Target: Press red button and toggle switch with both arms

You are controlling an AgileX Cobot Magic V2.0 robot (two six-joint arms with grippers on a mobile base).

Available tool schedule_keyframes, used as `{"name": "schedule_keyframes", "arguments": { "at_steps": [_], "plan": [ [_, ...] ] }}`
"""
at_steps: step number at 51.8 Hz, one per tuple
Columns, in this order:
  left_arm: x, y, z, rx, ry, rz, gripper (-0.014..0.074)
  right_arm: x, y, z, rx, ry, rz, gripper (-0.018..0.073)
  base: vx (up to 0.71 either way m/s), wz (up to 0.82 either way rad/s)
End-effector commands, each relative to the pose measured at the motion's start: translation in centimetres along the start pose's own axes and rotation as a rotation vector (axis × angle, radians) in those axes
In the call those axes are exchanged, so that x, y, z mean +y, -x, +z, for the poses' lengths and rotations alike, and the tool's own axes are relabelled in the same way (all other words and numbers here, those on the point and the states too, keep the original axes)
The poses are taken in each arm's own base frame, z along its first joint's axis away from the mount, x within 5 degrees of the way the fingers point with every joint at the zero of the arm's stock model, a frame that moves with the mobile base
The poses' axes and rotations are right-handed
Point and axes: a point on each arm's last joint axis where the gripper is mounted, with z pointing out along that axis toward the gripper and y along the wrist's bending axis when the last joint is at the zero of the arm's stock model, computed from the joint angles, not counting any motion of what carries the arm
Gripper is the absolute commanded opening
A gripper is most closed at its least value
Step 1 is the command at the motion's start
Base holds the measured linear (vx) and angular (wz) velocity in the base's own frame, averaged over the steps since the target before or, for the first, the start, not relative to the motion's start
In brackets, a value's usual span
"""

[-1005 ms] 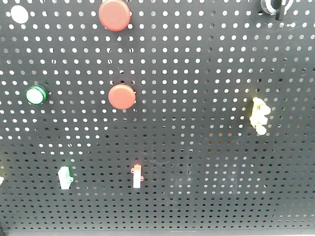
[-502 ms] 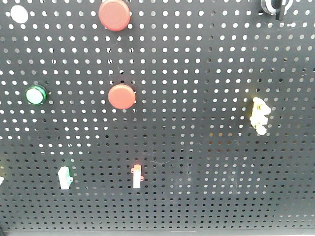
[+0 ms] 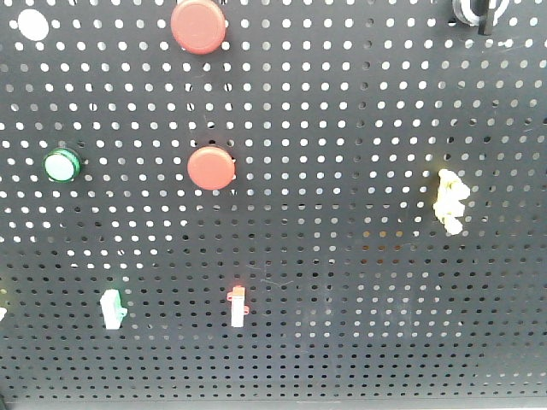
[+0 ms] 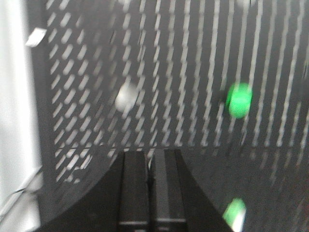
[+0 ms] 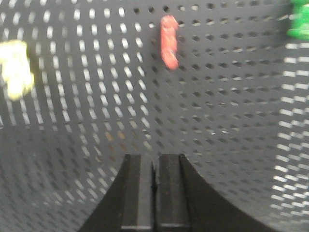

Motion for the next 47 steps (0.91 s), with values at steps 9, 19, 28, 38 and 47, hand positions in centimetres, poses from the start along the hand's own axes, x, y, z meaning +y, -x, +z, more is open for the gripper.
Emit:
{"name": "schedule_keyframes", "arguments": {
  "at_steps": [9, 19, 28, 38, 47],
  "plan": [
    [-0.9, 6.0, 4.0, -0.045, -0.069, 0.022, 0.0001, 0.6, 3.8, 2.7, -0.047, 0.045, 0.155, -0.0003, 0.00, 0.00],
    [-4.5, 7.8, 7.1, 0.044, -0.424, 0.145, 0.0001, 0.8, 3.6, 4.1, -0.013, 0.060, 0.134, -0.0003, 0.00, 0.00],
    [-7.9, 10.1, 9.7, -0.048, -0.732, 0.139, 0.0001, 0.9, 3.3, 5.0, 0.007, 0.075, 0.111, -0.0003, 0.00, 0.00],
    [-10.0, 12.0, 13.2, -0.087, -0.826, 0.083, 0.0001, 0.9, 3.1, 5.5, 0.020, 0.077, 0.071, -0.0003, 0.00, 0.00],
    [-12.1, 12.3, 15.7, -0.080, -0.916, 0.078, 0.0001, 0.9, 3.1, 5.7, 0.018, 0.074, 0.051, -0.0003, 0.00, 0.00]
  ]
}}
